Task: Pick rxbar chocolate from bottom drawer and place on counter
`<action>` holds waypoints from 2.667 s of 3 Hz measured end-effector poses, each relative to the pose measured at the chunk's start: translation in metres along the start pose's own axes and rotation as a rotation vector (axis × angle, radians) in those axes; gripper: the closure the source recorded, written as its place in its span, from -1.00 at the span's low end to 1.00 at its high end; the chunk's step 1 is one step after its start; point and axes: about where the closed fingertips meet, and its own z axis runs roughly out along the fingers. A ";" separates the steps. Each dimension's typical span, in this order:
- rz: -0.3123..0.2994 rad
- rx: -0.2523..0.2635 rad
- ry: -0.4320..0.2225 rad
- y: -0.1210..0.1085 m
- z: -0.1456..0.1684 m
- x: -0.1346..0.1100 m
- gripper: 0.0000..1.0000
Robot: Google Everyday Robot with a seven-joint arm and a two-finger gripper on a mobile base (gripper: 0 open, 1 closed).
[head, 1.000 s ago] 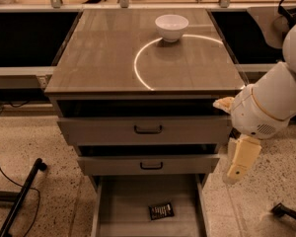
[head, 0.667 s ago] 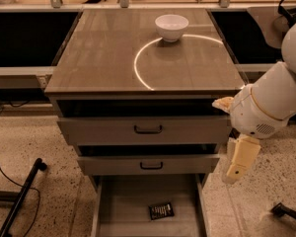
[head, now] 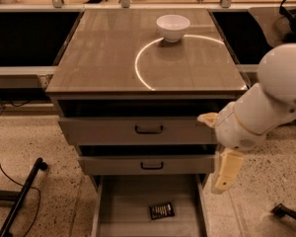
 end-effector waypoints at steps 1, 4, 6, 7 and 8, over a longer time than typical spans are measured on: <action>-0.064 -0.014 -0.017 0.004 0.066 0.003 -1.00; -0.098 -0.001 -0.004 0.001 0.128 0.013 -1.00; -0.171 -0.001 -0.074 -0.005 0.187 0.045 -1.00; -0.201 -0.019 -0.131 -0.008 0.224 0.060 -1.00; -0.201 -0.019 -0.131 -0.007 0.225 0.060 -1.00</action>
Offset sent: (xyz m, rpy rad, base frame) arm 0.0032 0.0565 -0.1526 0.0197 -0.0200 0.0897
